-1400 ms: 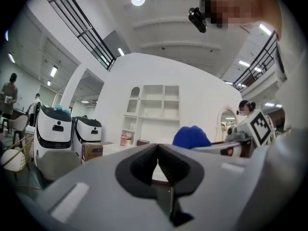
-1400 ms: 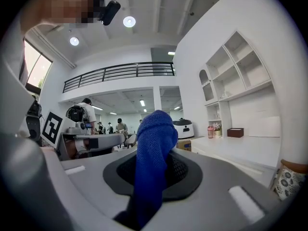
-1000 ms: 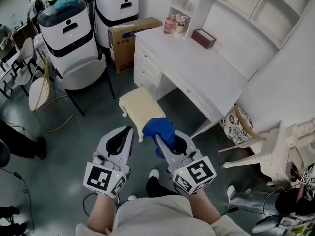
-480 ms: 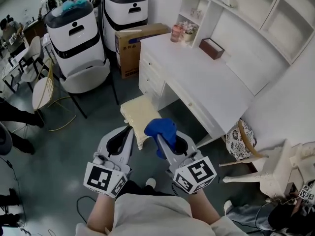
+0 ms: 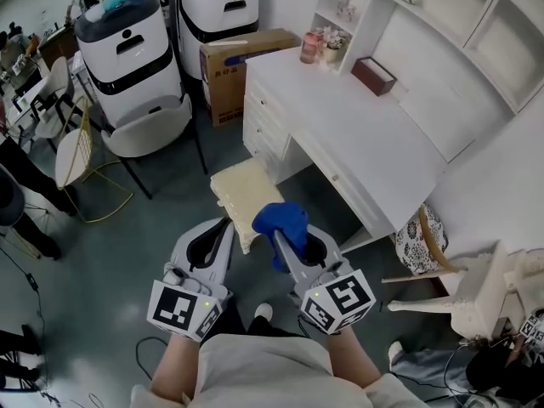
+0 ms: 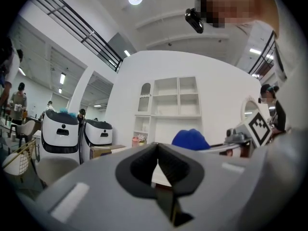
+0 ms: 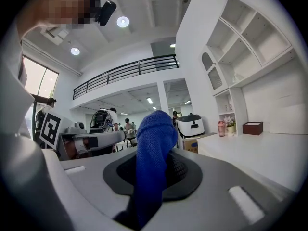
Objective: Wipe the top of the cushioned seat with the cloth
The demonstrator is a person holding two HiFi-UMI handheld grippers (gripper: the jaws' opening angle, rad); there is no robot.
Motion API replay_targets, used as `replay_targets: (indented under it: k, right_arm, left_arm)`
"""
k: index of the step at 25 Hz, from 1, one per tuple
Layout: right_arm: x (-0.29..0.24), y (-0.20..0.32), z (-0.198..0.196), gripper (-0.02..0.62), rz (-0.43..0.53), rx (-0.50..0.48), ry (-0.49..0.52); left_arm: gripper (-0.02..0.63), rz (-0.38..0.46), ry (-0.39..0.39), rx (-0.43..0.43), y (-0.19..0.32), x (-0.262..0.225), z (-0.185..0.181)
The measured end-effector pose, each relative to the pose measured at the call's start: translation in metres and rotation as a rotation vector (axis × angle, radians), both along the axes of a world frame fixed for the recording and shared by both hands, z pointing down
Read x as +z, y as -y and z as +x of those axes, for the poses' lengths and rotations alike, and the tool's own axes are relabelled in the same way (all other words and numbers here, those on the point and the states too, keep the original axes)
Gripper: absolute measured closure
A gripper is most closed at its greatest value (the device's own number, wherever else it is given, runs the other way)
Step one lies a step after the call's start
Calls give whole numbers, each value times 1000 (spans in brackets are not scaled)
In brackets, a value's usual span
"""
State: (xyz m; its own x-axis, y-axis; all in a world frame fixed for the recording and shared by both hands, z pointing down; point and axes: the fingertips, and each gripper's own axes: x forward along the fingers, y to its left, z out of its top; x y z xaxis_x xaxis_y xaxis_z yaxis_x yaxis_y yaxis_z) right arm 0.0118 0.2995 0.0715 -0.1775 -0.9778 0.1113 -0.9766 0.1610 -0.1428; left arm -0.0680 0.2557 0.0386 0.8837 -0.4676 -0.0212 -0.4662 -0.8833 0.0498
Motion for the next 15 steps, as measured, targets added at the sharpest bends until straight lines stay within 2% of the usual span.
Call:
replay_targets:
  k: [5,15]
  right_arm:
    - [5,25,2,514,-34,36,13]
    - [-2,109,-10,514,-42,81,12]
  left_arm:
    - [606,-26,1,34,29,5,2]
    - [606,-31,1,79,116,0,-7]
